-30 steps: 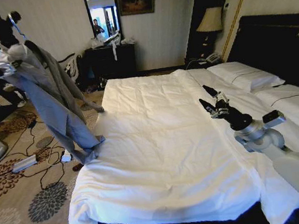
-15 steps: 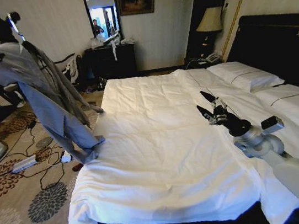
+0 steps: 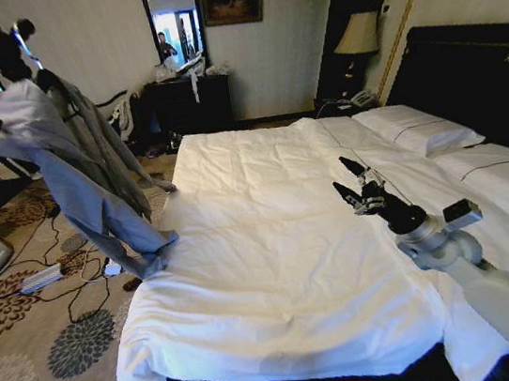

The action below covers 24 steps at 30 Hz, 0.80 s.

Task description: Pick up the clothes from the bed and hang them on the clothes hanger.

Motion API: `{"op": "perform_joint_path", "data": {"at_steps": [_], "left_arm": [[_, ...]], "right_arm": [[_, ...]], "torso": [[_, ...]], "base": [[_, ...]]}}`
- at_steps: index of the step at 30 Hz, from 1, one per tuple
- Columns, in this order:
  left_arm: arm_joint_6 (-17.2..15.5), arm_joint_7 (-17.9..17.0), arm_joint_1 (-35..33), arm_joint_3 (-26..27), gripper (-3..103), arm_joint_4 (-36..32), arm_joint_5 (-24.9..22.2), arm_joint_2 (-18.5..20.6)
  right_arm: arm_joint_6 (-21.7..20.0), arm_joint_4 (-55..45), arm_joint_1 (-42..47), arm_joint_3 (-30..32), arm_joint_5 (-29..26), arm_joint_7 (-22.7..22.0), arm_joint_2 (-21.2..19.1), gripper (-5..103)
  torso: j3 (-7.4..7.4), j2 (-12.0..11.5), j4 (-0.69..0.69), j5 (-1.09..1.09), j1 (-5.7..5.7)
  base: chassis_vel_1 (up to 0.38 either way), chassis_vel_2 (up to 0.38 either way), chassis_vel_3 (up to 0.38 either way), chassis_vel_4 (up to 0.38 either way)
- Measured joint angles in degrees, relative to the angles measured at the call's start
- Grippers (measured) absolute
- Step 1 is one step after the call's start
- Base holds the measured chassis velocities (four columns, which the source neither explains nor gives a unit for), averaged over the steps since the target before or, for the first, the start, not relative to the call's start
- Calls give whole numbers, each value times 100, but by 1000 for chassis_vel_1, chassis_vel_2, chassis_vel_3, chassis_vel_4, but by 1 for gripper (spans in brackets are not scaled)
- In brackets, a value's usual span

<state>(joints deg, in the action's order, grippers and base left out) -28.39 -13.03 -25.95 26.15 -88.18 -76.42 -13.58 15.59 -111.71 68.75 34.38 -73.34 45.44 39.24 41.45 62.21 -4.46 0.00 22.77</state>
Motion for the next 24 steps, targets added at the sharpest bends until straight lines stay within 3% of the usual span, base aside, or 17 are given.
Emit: {"op": "perform_joint_path", "data": {"at_steps": [3,6,8,10,11,12,13,14,16,17,18,20,21,23,24], "left_arm": [[84,-4,-37,36,100,-11,-10,-44],[568,261,-121,192,100,-230,-148,-157],[685,386,-141,243,100,-324,-203,-179],[921,587,-182,342,100,-577,-342,-219],[1088,729,-247,406,100,-800,-303,-230],[1088,729,-247,406,100,-800,-303,-230],[1185,805,-343,482,100,-914,-157,-229],[1365,931,-655,777,100,-1099,266,-231],[1564,961,-1386,1409,100,-1448,726,-356],[1564,961,-1386,1409,100,-1448,726,-356],[1606,920,-1677,1631,100,-1586,824,-432],[1829,612,-3114,2497,100,-2314,1289,-1002],[1946,484,-3658,2732,100,-2606,1496,-1315],[1996,419,-3971,2831,100,-2777,1625,-1506],[2039,316,-4484,2966,100,-3081,1841,-1858]], "right_arm": [[2,0,28,22,10,0,14,100],[17,-75,127,120,51,-299,71,100],[21,-130,157,163,53,-467,89,100],[-2,-354,289,325,134,-1142,124,100],[-152,-676,495,584,412,-2116,137,100],[-152,-676,495,584,412,-2116,137,100],[-252,-857,600,703,644,-2670,149,100],[-438,-1174,766,873,1075,-3623,204,100],[-742,-1538,960,1034,1644,-4768,375,100],[-742,-1538,960,1034,1644,-4768,375,100],[-841,-1625,1014,1057,1792,-5039,448,100],[-1155,-1857,1323,1085,2558,-5790,901,100],[-1148,-1883,1480,1085,3007,-5945,1087,100],[-1088,-1887,1596,1074,3298,-6002,1194,100],[-884,-1887,1799,1048,3763,-6052,1379,100]], "torso": [[0,0,0,-1,0],[0,0,0,0,0],[0,0,0,0,0],[0,0,1,3,0],[0,0,0,3,0],[0,0,0,3,0],[0,0,-4,2,0],[0,0,-6,2,0],[-1,1,1,4,-1],[-1,1,1,4,-1],[-1,1,1,3,-1],[-1,2,1,0,-1],[0,1,-1,-1,0],[0,1,-1,-3,0],[0,1,-2,-1,0]], "base": [[0,0,0,0],[0,0,0,0],[0,0,0,0],[0,0,0,0],[0,0,0,0],[0,0,0,0],[0,0,0,0],[0,0,0,0],[0,0,0,0],[0,0,0,0],[0,0,0,0],[0,0,0,0],[0,0,0,0],[0,0,0,0],[0,0,0,0]]}}
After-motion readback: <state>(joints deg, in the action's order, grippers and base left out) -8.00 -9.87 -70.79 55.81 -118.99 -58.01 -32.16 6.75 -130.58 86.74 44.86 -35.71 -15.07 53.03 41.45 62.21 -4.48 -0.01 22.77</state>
